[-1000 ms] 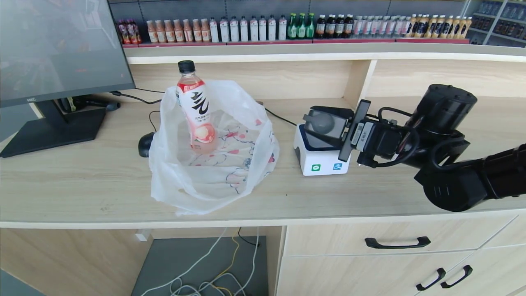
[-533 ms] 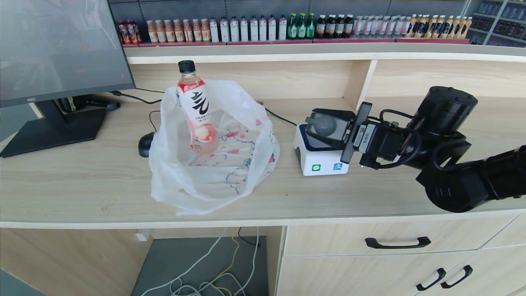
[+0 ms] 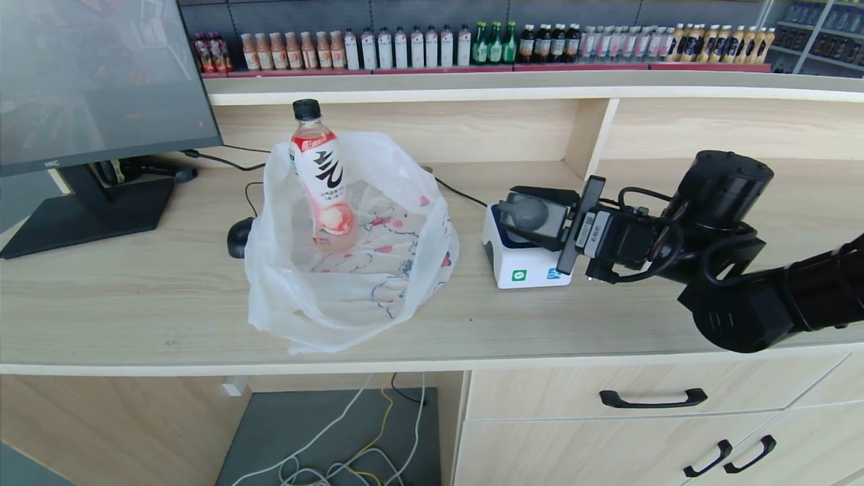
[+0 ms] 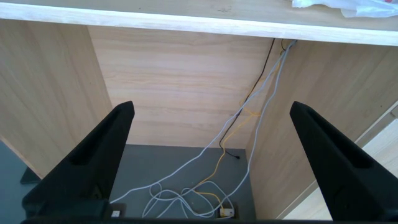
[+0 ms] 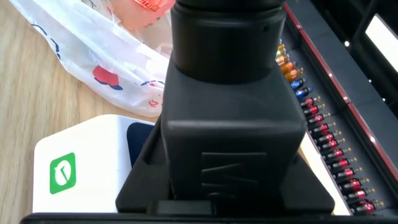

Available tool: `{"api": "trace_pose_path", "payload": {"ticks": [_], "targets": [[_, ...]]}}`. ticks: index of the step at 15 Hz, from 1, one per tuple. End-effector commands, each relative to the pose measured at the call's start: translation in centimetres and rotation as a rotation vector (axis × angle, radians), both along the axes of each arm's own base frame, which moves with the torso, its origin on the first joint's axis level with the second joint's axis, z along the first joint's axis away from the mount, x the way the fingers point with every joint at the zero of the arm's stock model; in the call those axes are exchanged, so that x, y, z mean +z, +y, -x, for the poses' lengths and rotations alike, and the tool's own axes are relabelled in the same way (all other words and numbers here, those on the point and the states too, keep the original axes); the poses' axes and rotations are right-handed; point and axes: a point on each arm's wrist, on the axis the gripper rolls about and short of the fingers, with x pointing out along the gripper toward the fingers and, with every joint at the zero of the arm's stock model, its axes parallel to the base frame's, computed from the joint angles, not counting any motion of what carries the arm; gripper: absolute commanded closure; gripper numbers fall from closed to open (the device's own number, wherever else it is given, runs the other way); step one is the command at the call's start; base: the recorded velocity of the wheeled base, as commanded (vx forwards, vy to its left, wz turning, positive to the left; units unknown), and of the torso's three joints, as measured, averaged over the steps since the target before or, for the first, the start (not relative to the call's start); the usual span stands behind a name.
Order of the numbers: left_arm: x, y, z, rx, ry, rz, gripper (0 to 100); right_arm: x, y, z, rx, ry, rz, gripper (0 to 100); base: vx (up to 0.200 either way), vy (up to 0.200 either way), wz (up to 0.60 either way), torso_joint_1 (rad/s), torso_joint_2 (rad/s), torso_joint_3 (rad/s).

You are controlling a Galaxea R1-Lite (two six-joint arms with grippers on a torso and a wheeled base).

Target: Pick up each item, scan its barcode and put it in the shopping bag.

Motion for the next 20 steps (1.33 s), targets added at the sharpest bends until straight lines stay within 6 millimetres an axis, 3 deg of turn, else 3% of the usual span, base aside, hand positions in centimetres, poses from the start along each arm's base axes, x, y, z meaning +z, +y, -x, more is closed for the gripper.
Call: {"api": "trace_pose_path", "payload": {"ticks": [1,18,20], "targets": [[0.0,0.0,0.0,0.001,-0.001,-0.001,0,-0.3,0.1,-0.2,-0.001,0.008,0.003,100,0.000,0.000,0.00,0.000,0.00,0.000],[0.0,0.0,0.0,0.001,-0.001,-0.001,0,0.1,-0.2,-0.2,-0.012,0.003,-0.005,100,0.000,0.000,0.00,0.000,0.00,0.000],[0.0,0.0,0.0,0.001,-0.001,-0.001,0,1.3,-0.3,0.4,-0.007,-0.008,-0.029,100,0.000,0.000,0.00,0.000,0.00,0.000]]}}
